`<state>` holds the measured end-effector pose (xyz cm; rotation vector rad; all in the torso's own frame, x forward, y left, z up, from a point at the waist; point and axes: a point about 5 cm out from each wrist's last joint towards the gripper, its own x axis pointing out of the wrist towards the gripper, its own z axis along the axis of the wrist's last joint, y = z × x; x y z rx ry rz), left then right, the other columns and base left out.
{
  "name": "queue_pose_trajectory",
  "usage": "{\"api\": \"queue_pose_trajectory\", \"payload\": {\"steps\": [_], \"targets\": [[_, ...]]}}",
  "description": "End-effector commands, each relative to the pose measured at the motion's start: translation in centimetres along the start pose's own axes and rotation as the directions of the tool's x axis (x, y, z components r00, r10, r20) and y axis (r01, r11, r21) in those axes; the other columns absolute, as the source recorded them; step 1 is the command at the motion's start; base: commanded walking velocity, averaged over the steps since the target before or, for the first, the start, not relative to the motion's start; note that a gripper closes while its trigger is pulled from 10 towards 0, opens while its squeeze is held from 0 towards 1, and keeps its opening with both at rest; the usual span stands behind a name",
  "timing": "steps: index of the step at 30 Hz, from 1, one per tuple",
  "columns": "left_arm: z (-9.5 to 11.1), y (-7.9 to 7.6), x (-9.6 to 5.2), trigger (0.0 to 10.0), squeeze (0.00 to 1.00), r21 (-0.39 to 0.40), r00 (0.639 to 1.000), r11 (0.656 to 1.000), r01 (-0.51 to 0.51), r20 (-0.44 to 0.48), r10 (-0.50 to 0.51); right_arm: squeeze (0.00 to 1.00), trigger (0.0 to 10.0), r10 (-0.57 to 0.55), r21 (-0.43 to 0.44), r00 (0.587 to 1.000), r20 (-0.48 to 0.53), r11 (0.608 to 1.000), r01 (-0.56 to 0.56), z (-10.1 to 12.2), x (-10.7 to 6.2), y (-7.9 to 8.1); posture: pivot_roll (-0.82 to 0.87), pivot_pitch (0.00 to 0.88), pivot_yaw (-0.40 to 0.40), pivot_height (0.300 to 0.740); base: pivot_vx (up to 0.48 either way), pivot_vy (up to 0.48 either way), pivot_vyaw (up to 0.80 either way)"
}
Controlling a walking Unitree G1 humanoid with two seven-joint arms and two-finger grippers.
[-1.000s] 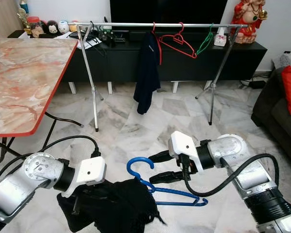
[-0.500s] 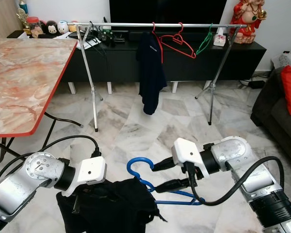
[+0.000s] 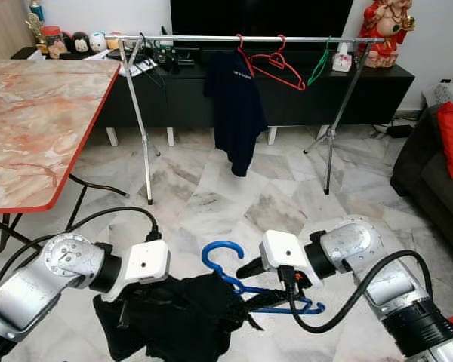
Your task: Hang hanger
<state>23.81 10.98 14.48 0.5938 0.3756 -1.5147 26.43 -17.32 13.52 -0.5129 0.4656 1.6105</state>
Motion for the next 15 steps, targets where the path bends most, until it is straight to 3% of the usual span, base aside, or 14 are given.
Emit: {"api": "queue_pose_trajectory", "payload": {"steps": [1, 2, 4, 5, 6, 15], "targets": [[0.84, 0.57, -0.29, 10.0, 0.00, 0.039, 1.000, 0.999, -0.014, 0.010, 0.014, 0.00, 10.0, -0.002, -0.014, 1.000, -0.012, 1.000, 0.002, 0.11, 0.11, -0.20, -0.03, 0.000, -0.076, 0.740, 0.000, 0.000, 0.00], [0.89, 0.60, -0.30, 10.0, 0.00, 0.039, 1.000, 0.999, -0.015, 0.011, 0.014, 0.00, 10.0, -0.001, -0.014, 1.000, -0.014, 1.000, 0.001, 0.08, 0.17, -0.22, -0.02, 0.000, -0.075, 0.740, 0.000, 0.000, 0.00], [0.96, 0.61, -0.37, 10.0, 0.00, 0.040, 1.000, 0.999, -0.014, 0.013, 0.014, 0.00, 2.3, 0.004, -0.010, 1.000, -0.016, 1.000, -0.004, 0.01, 0.27, -0.26, -0.02, 0.000, -0.075, 0.740, 0.000, 0.000, 0.00], [0.96, 0.62, -0.39, 10.0, 0.00, 0.040, 1.000, 0.999, -0.014, 0.013, 0.014, 0.00, 2.3, 0.004, -0.009, 1.000, -0.017, 1.000, -0.004, 0.00, 0.29, -0.28, -0.02, 0.000, -0.075, 0.740, 0.000, 0.000, 0.00], [0.94, 0.61, -0.41, 10.0, 0.00, 0.040, 1.000, 0.999, -0.014, 0.012, 0.014, 0.00, 0.0, 0.003, -0.009, 1.000, -0.018, 1.000, -0.003, -0.03, 0.29, -0.31, -0.02, 0.000, -0.074, 0.740, 0.000, 0.000, 0.00], [0.90, 0.57, -0.52, 10.0, 0.00, 0.039, 1.000, 0.999, -0.006, 0.007, 0.006, 0.00, 0.0, -0.009, -0.025, 0.998, -0.061, 1.000, 0.008, -0.32, -0.03, -0.59, -0.02, 0.000, -0.072, 0.740, 0.000, 0.000, 0.00]]}}
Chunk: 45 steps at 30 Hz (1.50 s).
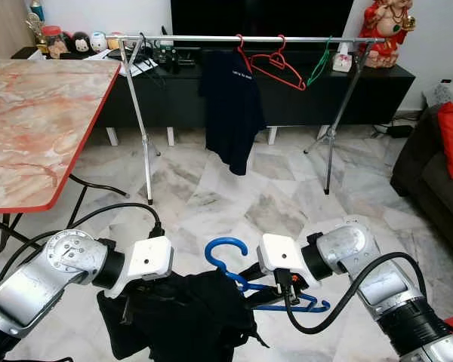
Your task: Hang hanger
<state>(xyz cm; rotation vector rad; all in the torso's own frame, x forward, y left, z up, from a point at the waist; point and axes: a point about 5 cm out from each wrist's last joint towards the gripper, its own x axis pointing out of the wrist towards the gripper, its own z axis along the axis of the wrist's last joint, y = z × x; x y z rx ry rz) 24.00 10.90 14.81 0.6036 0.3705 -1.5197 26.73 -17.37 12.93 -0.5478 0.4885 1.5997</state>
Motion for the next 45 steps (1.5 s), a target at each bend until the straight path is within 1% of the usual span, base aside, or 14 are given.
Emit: {"api": "queue_pose_trajectory", "payload": {"steps": [1, 17, 32, 33, 34, 35, 43, 45], "targets": [[0.6, 0.3, -0.4, 10.0, 0.00, 0.029, 1.000, 1.000, -0.007, 0.008, 0.007, 0.00, 0.0, -0.003, -0.020, 1.000, -0.031, 1.000, 0.002, 0.1, -0.3, -0.3, -0.02, 0.000, -0.072, 0.740, 0.000, 0.000, 0.00], [0.9, 0.4, -0.4, 10.0, 0.00, 0.034, 1.000, 0.999, -0.016, 0.019, 0.016, 0.00, 0.0, 0.009, -0.021, 0.999, -0.041, 1.000, -0.010, -0.1, -0.1, -0.3, -0.02, 0.000, -0.071, 0.740, 0.000, 0.000, 0.00], [1.1, 0.4, -0.6, 10.0, 0.00, 0.042, 0.999, 0.999, -0.015, 0.046, 0.013, 0.00, 0.0, -0.012, -0.022, 0.999, -0.033, 1.000, 0.011, -0.1, 0.1, -0.6, -0.01, 0.000, -0.066, 0.740, 0.000, 0.000, 0.00], [1.1, 0.4, -0.6, 10.0, 0.26, 0.041, 0.999, 0.999, -0.011, 0.051, 0.009, 0.00, 0.0, -0.014, -0.022, 0.999, -0.032, 1.000, 0.014, -0.1, 0.1, -0.7, -0.01, 0.000, -0.066, 0.740, 0.000, 0.000, 0.00], [1.2, 0.4, -0.6, 10.0, 0.34, 0.039, 0.999, 0.999, -0.008, 0.054, 0.006, 0.00, 0.0, -0.016, -0.022, 0.999, -0.031, 1.000, 0.015, -0.1, 0.1, -0.7, -0.01, 0.000, -0.066, 0.740, 0.000, 0.000, 0.00], [1.2, 0.3, -0.6, 10.0, 1.00, 0.039, 0.998, 0.999, -0.005, 0.060, 0.003, 0.00, 0.0, -0.019, -0.022, 0.999, -0.030, 1.000, 0.019, -0.1, 0.1, -0.7, -0.01, 0.000, -0.066, 0.740, 0.000, 0.000, 0.00], [1.3, 0.5, -0.7, 10.0, 1.00, 0.039, 0.998, 0.999, -0.016, 0.067, 0.013, 0.00, 0.0, -0.058, -0.021, 0.998, -0.011, 0.998, 0.057, 0.0, 0.1, -1.2, -0.01, 0.000, -0.065, 0.740, 0.000, 0.000, 0.00], [1.4, 0.4, -0.7, 10.0, 1.00, 0.040, 0.998, 0.999, -0.004, 0.069, 0.002, 0.00, 0.0, -0.092, -0.028, 0.996, -0.005, 0.995, 0.092, 0.0, 0.0, -1.5, -0.01, 0.000, -0.065, 0.740, 0.000, 0.000, 0.00]]}}
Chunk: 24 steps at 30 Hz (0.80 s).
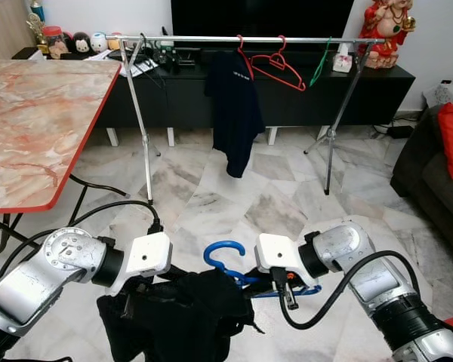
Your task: Hang hanger
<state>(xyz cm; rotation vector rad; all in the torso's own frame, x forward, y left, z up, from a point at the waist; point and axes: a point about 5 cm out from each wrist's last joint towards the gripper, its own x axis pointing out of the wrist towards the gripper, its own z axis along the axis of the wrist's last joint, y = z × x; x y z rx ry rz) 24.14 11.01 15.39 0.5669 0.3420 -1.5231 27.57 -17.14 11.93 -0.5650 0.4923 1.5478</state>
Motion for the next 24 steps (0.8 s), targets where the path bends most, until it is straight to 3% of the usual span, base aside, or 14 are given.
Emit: {"api": "queue_pose_trajectory", "payload": {"steps": [1, 4, 15, 18, 19, 22, 23, 24], "targets": [[1.0, 0.2, -0.3, 10.0, 1.00, 0.047, 1.000, 0.999, 0.005, 0.028, -0.006, 0.00, 0.0, -0.056, -0.035, 0.998, 0.019, 0.998, 0.057, 0.7, -0.7, -0.8, -0.01, 0.000, -0.065, 0.740, 0.000, 0.000, 0.00], [1.0, 0.5, -0.6, 10.0, 1.00, 0.044, 0.999, 0.999, -0.019, 0.032, 0.017, 0.00, 0.0, -0.126, -0.030, 0.990, 0.067, 0.991, 0.128, 1.0, -0.7, -1.6, -0.01, 0.000, -0.065, 0.740, 0.000, 0.000, 0.00], [1.1, 1.6, -1.4, 10.0, 1.00, 0.004, 0.987, 0.990, -0.140, 0.075, 0.139, 0.00, 0.0, -0.231, 0.022, 0.965, 0.123, 0.973, 0.230, 1.0, -0.6, -2.8, -0.01, 0.000, -0.070, 0.740, 0.000, 0.000, 0.00], [1.2, 2.4, -1.9, 10.0, 1.00, -0.022, 0.968, 0.974, -0.226, 0.105, 0.227, 0.00, 0.0, -0.274, 0.040, 0.953, 0.130, 0.962, 0.271, 1.0, -0.7, -3.2, -0.02, 0.000, -0.071, 0.740, 0.000, 0.000, 0.00], [1.5, 3.0, -2.1, 10.0, 1.00, -0.043, 0.944, 0.954, -0.296, 0.137, 0.299, 0.00, 0.0, -0.291, 0.045, 0.947, 0.134, 0.957, 0.288, 0.9, -0.7, -3.4, -0.01, 0.000, -0.072, 0.740, 0.000, 0.000, 0.00], [1.7, 3.6, -2.4, 10.0, 1.00, -0.064, 0.911, 0.927, -0.369, 0.171, 0.374, 0.00, 0.0, -0.314, 0.055, 0.940, 0.133, 0.949, 0.309, 0.8, -0.7, -3.6, -0.01, 0.000, -0.074, 0.740, 0.000, 0.000, 0.00], [1.9, 3.9, -2.5, 10.0, 1.00, -0.094, 0.882, 0.903, -0.420, 0.193, 0.431, 0.00, 0.0, -0.331, 0.067, 0.935, 0.132, 0.944, 0.324, 0.7, -0.6, -3.8, -0.01, 0.000, -0.076, 0.740, 0.000, 0.000, 0.00], [1.9, 3.9, -2.5, 10.0, 1.00, -0.094, 0.882, 0.903, -0.420, 0.193, 0.431, 0.00, 0.0, -0.331, 0.067, 0.935, 0.132, 0.944, 0.324, 0.7, -0.6, -3.8, -0.01, 0.000, -0.076, 0.740, 0.000, 0.000, 0.00]]}}
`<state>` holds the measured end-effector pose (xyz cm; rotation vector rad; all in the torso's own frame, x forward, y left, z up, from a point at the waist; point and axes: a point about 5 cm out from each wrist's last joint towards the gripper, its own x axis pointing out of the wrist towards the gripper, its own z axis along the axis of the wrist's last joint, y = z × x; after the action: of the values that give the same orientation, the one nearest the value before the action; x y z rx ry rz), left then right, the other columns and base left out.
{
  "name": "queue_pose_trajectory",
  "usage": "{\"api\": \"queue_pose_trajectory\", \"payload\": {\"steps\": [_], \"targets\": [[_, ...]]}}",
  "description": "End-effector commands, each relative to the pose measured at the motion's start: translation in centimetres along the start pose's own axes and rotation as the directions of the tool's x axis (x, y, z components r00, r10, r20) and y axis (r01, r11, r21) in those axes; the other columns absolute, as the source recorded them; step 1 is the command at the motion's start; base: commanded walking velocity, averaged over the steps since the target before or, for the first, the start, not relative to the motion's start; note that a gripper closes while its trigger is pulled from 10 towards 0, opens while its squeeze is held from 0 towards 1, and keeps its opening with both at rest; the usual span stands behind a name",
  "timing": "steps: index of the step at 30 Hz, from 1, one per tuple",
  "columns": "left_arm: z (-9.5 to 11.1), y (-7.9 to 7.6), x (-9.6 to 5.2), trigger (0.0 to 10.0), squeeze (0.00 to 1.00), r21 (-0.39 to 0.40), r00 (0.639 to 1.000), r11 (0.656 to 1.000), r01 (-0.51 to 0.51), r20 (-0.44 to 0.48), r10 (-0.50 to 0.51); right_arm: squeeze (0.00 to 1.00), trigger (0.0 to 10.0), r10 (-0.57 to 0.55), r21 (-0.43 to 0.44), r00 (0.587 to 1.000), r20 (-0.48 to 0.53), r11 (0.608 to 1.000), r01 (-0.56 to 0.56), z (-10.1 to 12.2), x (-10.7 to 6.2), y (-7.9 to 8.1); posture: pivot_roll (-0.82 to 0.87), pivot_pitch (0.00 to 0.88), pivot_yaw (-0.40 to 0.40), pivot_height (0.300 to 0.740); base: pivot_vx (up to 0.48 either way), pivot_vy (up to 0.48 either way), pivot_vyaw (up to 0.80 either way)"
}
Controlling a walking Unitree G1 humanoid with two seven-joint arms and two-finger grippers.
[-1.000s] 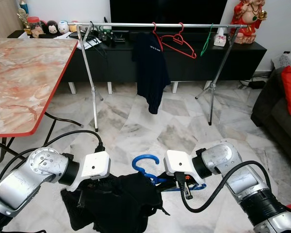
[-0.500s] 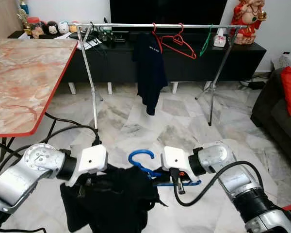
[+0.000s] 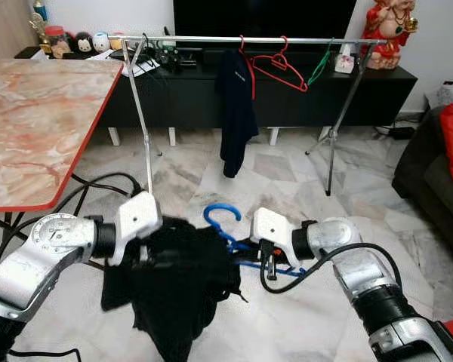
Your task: Hang hanger
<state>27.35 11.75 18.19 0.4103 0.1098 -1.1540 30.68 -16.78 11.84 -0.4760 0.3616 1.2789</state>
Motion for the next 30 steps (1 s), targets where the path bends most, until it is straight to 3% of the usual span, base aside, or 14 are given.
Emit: {"api": "queue_pose_trajectory", "payload": {"steps": [1, 5, 6, 7, 11, 16, 19, 23, 26, 30], "targets": [[0.6, 0.6, -0.1, 10.0, 1.00, 0.004, 0.996, 0.997, -0.071, 0.046, 0.071, 0.00, 0.0, -0.064, -0.010, 0.997, 0.045, 0.998, 0.064, 0.9, -0.5, -1.0, -0.01, 0.000, -0.076, 0.740, 0.000, 0.000, 0.00], [0.8, 0.9, -0.1, 10.0, 1.00, 0.008, 0.986, 0.989, -0.148, 0.078, 0.147, 0.00, 0.0, -0.107, -0.003, 0.992, 0.065, 0.994, 0.108, 1.2, -0.4, -1.4, -0.01, 0.000, -0.077, 0.740, 0.000, 0.000, 0.00], [0.7, 1.5, -0.1, 10.0, 0.66, -0.002, 0.973, 0.976, -0.217, 0.082, 0.216, 0.00, 0.0, -0.135, 0.007, 0.988, 0.072, 0.991, 0.135, 1.3, -0.4, -1.7, -0.01, 0.000, -0.077, 0.740, 0.000, 0.000, 0.00], [0.6, 2.2, -0.1, 10.0, 0.00, -0.011, 0.951, 0.954, -0.298, 0.085, 0.298, 0.00, 0.0, -0.167, 0.018, 0.983, 0.080, 0.986, 0.166, 1.5, -0.2, -2.1, -0.01, 0.000, -0.077, 0.740, 0.000, 0.000, 0.00], [-0.1, 2.6, 0.2, 10.0, 0.00, -0.058, 0.914, 0.917, -0.394, 0.077, 0.398, 0.00, 0.0, -0.274, 0.044, 0.954, 0.121, 0.962, 0.270, 2.6, 0.3, -3.2, -0.01, 0.000, -0.079, 0.740, 0.000, 0.000, 0.00], [-0.4, 2.1, 1.3, 10.0, 0.00, -0.105, 0.887, 0.887, -0.450, 0.063, 0.457, 0.00, 0.0, -0.331, 0.093, 0.926, 0.181, 0.943, 0.319, 3.9, 1.0, -3.7, 0.00, 0.000, -0.080, 0.740, 0.000, 0.000, 0.00], [-0.3, 2.0, 2.3, 10.0, 0.00, -0.140, 0.838, 0.836, -0.531, 0.056, 0.542, 0.00, 0.0, -0.381, 0.112, 0.904, 0.192, 0.924, 0.365, 4.5, 1.4, -4.1, 0.00, 0.000, -0.076, 0.740, 0.000, 0.000, 0.00], [-1.4, 1.8, 2.8, 10.0, 0.00, -0.112, 0.793, 0.785, -0.609, -0.070, 0.605, 0.00, 0.0, -0.427, 0.135, 0.883, 0.195, 0.903, 0.407, 5.2, 1.4, -4.6, 0.00, 0.000, -0.074, 0.740, 0.000, 0.000, 0.00], [-1.9, 1.5, 2.8, 10.0, 0.00, -0.083, 0.776, 0.773, -0.629, -0.121, 0.619, 0.00, 0.0, -0.466, 0.150, 0.862, 0.198, 0.884, 0.443, 5.8, 1.1, -5.1, -0.01, 0.000, -0.072, 0.740, 0.000, 0.000, 0.00], [-2.0, 1.2, 2.5, 10.0, 0.00, -0.067, 0.763, 0.760, -0.646, -0.098, 0.639, 0.00, 0.0, -0.483, 0.166, 0.848, 0.216, 0.874, 0.456, 6.5, 1.0, -5.3, -0.01, 0.000, -0.069, 0.740, 0.000, 0.000, 0.00]]}}
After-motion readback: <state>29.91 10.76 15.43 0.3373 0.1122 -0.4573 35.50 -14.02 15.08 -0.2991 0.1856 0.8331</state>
